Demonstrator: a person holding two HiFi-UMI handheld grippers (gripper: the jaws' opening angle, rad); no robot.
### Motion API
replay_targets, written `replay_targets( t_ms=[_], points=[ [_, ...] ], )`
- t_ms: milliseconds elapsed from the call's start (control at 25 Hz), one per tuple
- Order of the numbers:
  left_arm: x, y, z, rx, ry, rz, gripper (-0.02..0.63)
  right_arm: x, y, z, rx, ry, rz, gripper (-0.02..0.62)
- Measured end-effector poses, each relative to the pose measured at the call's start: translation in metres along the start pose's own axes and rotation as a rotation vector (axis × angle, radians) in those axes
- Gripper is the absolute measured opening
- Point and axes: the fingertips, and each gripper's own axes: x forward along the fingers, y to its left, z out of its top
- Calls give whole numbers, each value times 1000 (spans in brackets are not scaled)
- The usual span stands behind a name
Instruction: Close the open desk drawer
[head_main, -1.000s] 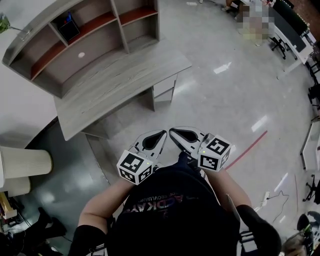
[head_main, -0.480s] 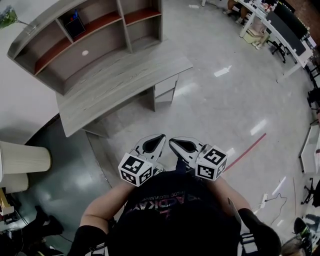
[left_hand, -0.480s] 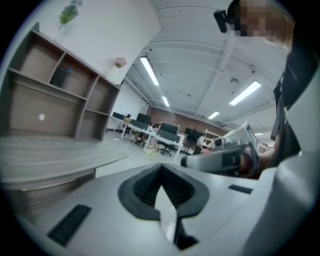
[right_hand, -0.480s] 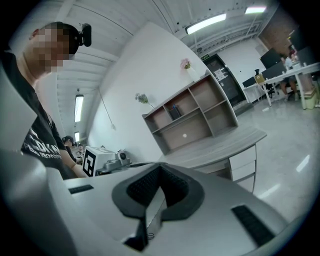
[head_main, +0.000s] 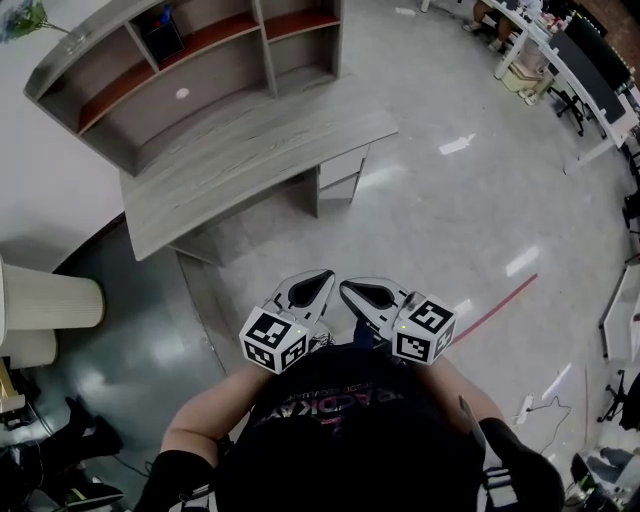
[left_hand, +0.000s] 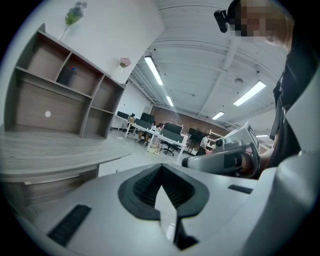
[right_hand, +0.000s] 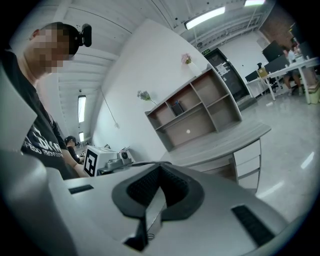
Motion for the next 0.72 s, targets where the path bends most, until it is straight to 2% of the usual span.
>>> replay_targets(
  t_ms=[720],
  points=[
    [15, -9, -1, 9, 19, -31, 11, -12, -9, -2, 22, -4, -26, 17]
  ],
)
